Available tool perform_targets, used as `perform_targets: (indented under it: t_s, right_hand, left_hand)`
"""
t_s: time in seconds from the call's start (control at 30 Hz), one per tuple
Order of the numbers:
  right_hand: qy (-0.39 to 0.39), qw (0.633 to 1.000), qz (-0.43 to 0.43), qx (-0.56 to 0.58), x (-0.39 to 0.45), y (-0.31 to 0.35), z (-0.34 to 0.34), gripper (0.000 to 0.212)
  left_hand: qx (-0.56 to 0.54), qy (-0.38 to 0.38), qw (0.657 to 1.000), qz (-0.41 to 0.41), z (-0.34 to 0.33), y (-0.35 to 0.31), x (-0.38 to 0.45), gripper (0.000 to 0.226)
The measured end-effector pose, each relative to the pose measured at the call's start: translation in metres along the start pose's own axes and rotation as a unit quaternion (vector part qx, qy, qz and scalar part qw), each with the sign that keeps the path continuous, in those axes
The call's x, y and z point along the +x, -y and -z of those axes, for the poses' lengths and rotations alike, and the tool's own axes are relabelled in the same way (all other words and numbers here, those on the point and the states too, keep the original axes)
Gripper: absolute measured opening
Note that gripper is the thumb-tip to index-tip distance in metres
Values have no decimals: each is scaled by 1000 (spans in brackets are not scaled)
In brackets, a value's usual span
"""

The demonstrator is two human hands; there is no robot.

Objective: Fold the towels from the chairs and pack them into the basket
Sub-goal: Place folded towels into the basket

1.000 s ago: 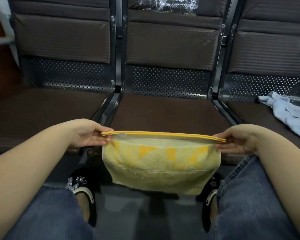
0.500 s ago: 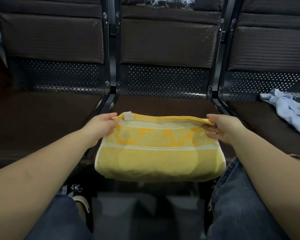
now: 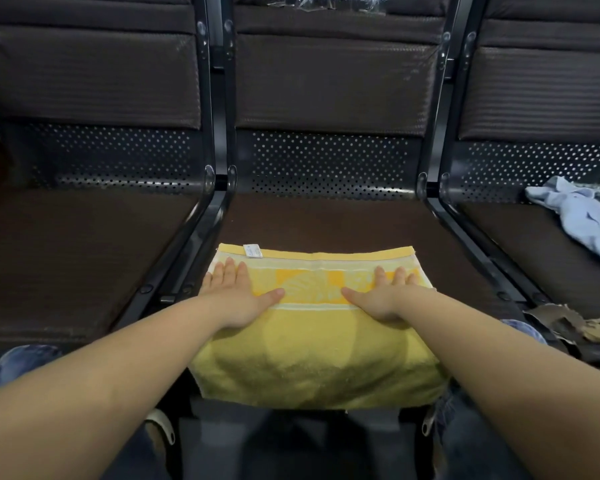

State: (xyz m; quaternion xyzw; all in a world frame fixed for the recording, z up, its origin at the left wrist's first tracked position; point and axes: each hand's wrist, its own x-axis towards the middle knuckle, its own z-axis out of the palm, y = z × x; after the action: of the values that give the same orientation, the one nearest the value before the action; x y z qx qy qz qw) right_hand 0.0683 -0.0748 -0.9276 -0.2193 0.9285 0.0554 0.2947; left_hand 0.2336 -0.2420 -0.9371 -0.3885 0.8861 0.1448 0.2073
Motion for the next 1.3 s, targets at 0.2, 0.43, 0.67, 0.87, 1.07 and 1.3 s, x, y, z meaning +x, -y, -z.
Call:
perform_targets:
  t_s: [0.2, 0.43, 0.67, 0.87, 1.07, 1.3]
  right_hand:
    - [-11, 1000, 10, -8, 15, 1, 8, 98]
    - [-20, 1000, 12, -10, 45, 9, 22, 96]
    - [-46, 999, 16, -8, 93, 17, 36, 95]
    - [-82, 996, 36, -14, 137, 21, 49, 93]
    - [-130, 990, 51, -23, 167, 24, 55, 90]
    - [-179, 981, 69, -8, 158, 22, 50, 78]
  left_hand:
    - [5, 10, 1000, 6, 8, -8, 19, 103]
    - [-7, 14, 1000, -5, 22, -12, 58, 103]
    - [-4, -36, 999, -12, 29, -20, 105, 101]
    - [5, -89, 996, -18, 35, -29, 145, 99]
    - [-5, -144, 989, -20, 40, -33, 174, 94]
    - [12, -187, 982, -2, 38, -35, 165, 76]
